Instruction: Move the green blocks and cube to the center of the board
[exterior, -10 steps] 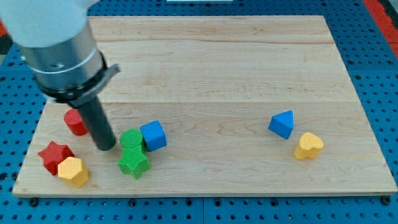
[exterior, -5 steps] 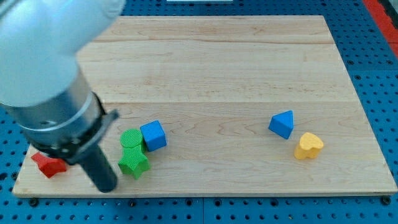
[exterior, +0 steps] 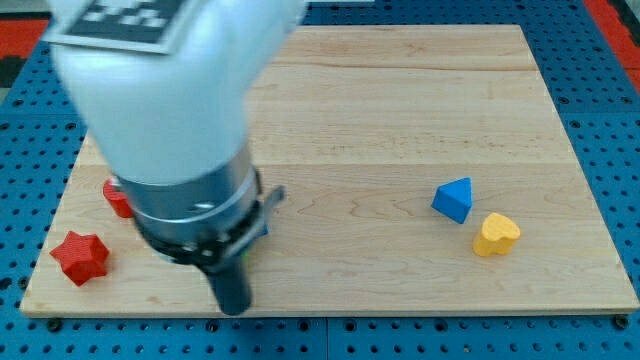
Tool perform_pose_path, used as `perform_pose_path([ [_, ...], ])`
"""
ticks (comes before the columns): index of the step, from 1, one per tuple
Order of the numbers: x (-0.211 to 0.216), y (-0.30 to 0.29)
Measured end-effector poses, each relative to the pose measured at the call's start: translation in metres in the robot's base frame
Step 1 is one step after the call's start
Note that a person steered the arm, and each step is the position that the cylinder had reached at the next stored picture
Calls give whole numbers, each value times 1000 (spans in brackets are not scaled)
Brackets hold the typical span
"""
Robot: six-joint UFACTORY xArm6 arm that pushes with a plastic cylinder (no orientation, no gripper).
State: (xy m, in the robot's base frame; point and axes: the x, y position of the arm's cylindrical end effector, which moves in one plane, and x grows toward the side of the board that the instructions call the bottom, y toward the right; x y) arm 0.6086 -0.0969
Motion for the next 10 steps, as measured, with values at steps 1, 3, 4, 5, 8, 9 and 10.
perform_pose_path([
  [1, -24, -19],
  [3, -67, -7],
  [4, -89, 13],
  [5, -117, 45],
  [8, -104, -61],
  [9, -126, -50],
  [10, -136, 11],
])
